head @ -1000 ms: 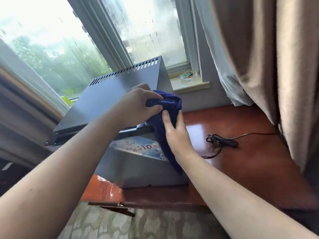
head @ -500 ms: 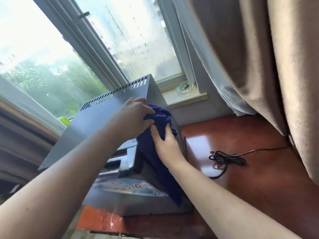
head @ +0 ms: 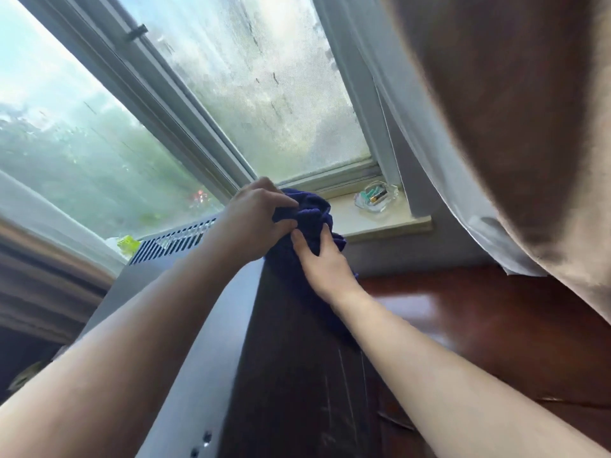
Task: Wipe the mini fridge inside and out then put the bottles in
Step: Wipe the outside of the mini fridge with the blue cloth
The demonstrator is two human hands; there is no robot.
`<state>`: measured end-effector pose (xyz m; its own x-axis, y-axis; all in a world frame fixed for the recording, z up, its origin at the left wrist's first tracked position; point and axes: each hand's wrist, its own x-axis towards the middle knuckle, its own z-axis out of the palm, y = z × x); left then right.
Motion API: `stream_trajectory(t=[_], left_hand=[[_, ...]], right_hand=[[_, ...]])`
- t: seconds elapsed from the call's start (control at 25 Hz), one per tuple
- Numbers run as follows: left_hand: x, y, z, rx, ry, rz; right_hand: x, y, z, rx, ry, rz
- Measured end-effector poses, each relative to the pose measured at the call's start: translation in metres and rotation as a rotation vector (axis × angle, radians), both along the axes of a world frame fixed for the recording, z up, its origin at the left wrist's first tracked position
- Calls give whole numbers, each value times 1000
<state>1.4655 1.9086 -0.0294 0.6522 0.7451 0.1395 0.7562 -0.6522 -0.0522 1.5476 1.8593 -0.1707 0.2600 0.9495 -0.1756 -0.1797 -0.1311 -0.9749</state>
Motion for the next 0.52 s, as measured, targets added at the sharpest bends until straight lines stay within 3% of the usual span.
stream_trajectory(t=[0.24,0.52], left_hand=[[23,34,-4,41,75,3],[2,-14,-4,104,339,-122]], right_hand=[[16,30,-5,61,90,-16],[-18,-28,-16,21,151,-83]])
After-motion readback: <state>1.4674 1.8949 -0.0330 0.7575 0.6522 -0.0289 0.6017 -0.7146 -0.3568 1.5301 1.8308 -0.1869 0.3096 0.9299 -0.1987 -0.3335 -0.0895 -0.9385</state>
